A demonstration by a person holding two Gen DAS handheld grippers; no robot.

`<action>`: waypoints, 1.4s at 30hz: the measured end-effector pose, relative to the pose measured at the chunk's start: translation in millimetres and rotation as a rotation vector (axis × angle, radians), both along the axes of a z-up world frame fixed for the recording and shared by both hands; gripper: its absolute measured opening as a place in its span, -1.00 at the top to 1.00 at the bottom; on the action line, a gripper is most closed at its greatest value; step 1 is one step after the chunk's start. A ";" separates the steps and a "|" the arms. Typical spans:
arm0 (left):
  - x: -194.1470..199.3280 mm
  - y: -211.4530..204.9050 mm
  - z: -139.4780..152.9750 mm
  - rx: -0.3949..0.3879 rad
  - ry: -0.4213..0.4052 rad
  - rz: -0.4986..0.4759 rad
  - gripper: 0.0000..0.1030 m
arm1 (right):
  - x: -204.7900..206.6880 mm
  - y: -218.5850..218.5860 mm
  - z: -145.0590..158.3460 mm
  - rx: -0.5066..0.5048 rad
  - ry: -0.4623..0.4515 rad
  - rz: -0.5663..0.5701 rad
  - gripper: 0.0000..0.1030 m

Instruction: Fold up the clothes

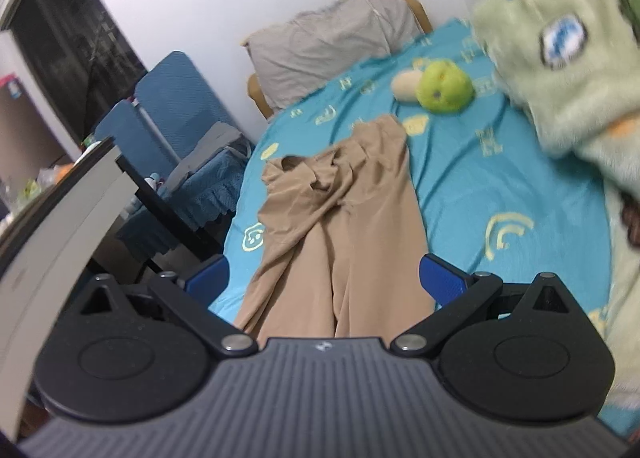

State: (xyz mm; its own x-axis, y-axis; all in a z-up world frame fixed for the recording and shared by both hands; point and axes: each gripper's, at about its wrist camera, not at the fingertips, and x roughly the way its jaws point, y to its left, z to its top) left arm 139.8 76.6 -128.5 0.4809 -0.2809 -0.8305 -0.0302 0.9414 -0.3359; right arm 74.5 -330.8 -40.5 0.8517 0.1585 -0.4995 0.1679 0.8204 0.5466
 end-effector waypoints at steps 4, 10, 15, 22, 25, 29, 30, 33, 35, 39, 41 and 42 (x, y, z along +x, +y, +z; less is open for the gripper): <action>-4.9 21.2 -6.4 -0.052 0.095 0.061 -0.61 | 2.8 -6.5 -7.1 0.086 0.030 0.007 -1.00; -5.2 12.4 -9.6 -0.025 0.159 0.025 0.03 | 3.9 -15.5 -11.4 0.138 0.045 -0.004 -1.00; -25.7 -28.2 22.2 0.186 -0.005 -0.150 0.89 | 5.6 -23.0 -18.9 0.173 0.090 -0.014 -1.00; -94.5 -109.9 60.0 0.223 -0.248 -0.554 0.92 | 5.6 -28.5 -25.4 0.188 0.124 -0.018 -1.00; -106.6 -140.0 41.1 0.219 -0.203 -0.666 0.90 | 4.9 -29.4 -28.4 0.186 0.137 -0.012 -1.00; -99.7 -141.1 28.5 0.111 -0.156 -0.625 0.54 | 4.2 -28.1 -37.3 0.160 0.194 0.000 -1.00; -94.2 -133.8 29.4 0.076 -0.158 -0.594 0.25 | 4.0 -28.7 -41.6 0.166 0.216 -0.003 -1.00; -78.3 -103.2 31.1 -0.028 -0.181 -0.439 -0.32 | 4.0 -31.0 -56.3 0.185 0.294 -0.033 -1.00; -66.4 -82.1 26.4 -0.077 -0.157 -0.321 -0.47 | 5.3 -30.1 -66.2 0.172 0.353 -0.062 -1.00; -43.4 -52.0 12.7 -0.127 -0.069 -0.133 -0.60 | 12.0 -23.9 -83.2 0.141 0.451 -0.078 -1.00; -34.7 -51.2 4.6 -0.134 -0.027 -0.119 -0.60 | 15.1 -19.9 -92.7 0.142 0.495 -0.065 -1.00; -31.1 -53.5 -0.3 -0.135 -0.001 -0.129 -0.60 | 15.8 -17.5 -97.1 0.150 0.514 -0.058 -1.00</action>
State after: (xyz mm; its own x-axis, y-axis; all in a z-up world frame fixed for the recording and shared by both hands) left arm 108.7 23.1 -128.8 0.4347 -0.4490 -0.7807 0.0884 0.8839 -0.4592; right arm 90.3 -348.3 -137.5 0.5132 0.2199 -0.8296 0.4874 0.7210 0.4926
